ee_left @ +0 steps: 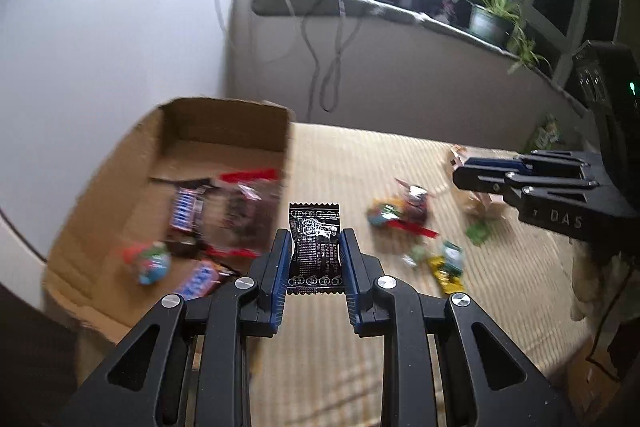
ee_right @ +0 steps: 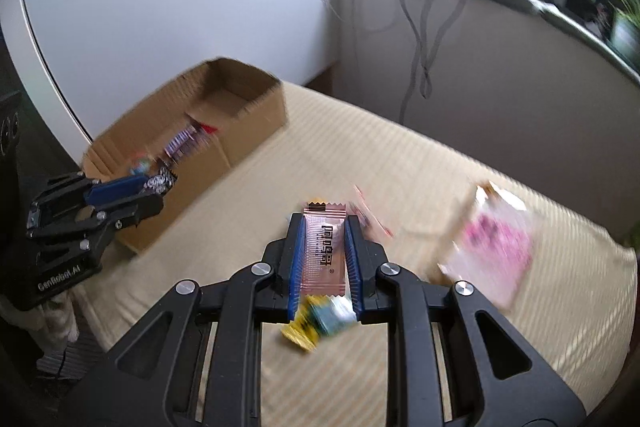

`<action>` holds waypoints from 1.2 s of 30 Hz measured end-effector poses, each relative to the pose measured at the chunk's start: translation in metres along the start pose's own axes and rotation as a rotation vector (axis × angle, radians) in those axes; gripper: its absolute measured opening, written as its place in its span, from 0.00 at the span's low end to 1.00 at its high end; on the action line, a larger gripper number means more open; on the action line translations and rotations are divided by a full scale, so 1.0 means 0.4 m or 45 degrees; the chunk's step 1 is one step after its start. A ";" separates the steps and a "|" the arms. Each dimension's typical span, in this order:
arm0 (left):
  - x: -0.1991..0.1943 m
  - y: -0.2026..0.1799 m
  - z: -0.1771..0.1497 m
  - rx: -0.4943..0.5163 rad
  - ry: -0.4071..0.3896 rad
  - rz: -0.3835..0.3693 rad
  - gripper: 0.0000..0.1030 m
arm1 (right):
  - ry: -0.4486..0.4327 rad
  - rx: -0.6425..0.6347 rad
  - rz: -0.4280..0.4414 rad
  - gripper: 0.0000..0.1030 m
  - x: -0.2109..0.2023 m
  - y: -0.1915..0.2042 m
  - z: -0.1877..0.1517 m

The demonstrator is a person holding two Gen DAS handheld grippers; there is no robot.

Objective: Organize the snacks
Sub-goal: 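Carry both packets into the cardboard box and open both grippers, then move both open grippers back over the remaining snacks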

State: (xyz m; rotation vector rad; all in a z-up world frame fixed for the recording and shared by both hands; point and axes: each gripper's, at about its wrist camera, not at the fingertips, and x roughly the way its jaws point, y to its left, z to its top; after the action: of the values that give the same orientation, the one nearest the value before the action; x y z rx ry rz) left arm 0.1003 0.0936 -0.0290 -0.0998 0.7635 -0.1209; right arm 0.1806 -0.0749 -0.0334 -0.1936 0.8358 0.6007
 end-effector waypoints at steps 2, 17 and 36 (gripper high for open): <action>-0.009 0.031 0.004 -0.023 -0.011 0.025 0.22 | -0.009 -0.030 0.028 0.19 0.019 0.025 0.034; -0.014 0.164 0.001 -0.109 -0.010 0.124 0.22 | 0.007 -0.137 0.140 0.19 0.206 0.168 0.224; 0.013 0.179 0.002 -0.118 0.018 0.144 0.23 | 0.078 -0.153 0.215 0.21 0.336 0.225 0.278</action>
State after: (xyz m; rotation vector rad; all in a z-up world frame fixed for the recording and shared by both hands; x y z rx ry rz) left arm 0.1096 0.1635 -0.0416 -0.1437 0.7874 0.0216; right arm 0.2697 0.0987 -0.0534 -0.2531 0.8814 0.8081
